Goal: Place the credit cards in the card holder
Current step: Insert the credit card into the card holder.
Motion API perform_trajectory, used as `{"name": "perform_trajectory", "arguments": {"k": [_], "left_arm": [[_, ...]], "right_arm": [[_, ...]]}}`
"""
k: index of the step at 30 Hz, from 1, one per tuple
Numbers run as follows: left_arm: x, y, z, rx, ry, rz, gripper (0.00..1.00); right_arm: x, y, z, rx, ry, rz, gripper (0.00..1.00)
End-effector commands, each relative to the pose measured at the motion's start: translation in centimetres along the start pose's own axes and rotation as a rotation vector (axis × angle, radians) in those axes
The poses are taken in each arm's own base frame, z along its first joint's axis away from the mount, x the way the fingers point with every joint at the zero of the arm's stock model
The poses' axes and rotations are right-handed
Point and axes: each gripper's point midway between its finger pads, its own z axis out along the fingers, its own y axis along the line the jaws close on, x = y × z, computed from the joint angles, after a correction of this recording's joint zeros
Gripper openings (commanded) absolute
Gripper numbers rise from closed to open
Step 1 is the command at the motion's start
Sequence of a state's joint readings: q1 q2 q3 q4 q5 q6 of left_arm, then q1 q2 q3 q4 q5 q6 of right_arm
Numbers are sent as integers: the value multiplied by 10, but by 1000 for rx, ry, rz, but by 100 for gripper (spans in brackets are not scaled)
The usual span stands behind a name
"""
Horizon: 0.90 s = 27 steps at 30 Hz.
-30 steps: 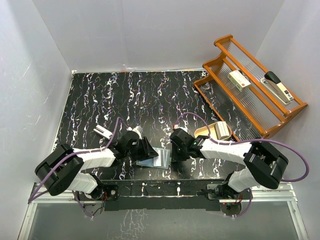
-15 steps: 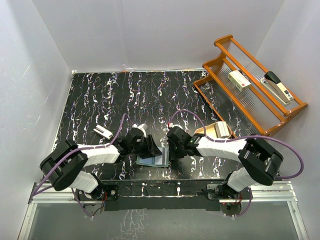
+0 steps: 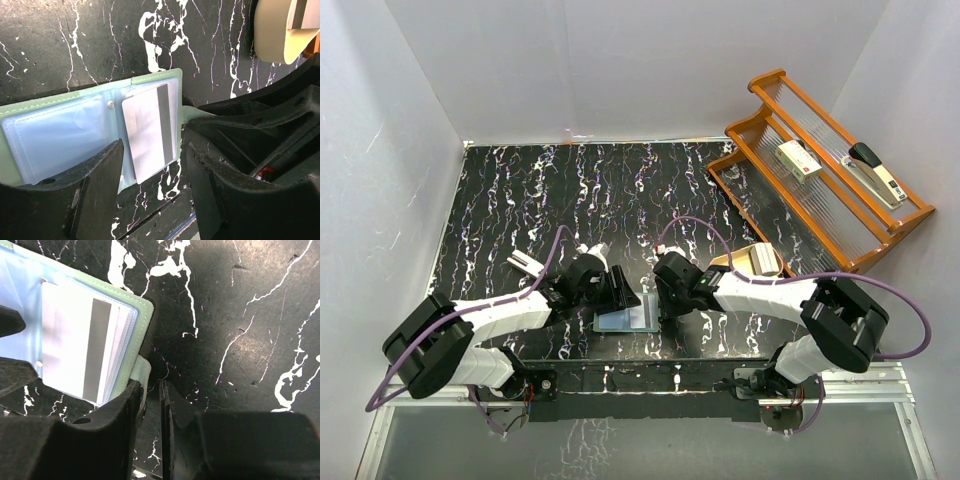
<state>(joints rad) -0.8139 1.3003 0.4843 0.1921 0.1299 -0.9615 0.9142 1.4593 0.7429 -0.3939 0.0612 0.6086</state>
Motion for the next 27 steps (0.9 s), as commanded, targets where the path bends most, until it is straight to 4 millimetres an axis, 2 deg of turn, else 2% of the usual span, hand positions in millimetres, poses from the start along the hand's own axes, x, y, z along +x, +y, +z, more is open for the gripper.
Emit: {"name": "perform_trajectory", "arguments": {"k": [1, 10, 15, 22, 25, 27], "left_arm": [[-2, 0, -1, -12, -10, 1, 53], [0, 1, 8, -8, 9, 19, 53], [3, -1, 16, 5, 37, 24, 51], [0, -7, 19, 13, 41, 41, 44], [-3, -7, 18, 2, 34, 52, 33], [-4, -7, 17, -5, 30, 61, 29]], "right_arm": [[-32, 16, -18, -35, -90, 20, 20], [-28, 17, -10, -39, -80, 37, 7], [-28, 17, -7, -43, -83, 33, 5], [-22, 16, -1, -44, -66, 32, 3], [-21, 16, 1, -44, -63, 32, 2], [-21, 16, 1, -45, -62, 32, 2]]}}
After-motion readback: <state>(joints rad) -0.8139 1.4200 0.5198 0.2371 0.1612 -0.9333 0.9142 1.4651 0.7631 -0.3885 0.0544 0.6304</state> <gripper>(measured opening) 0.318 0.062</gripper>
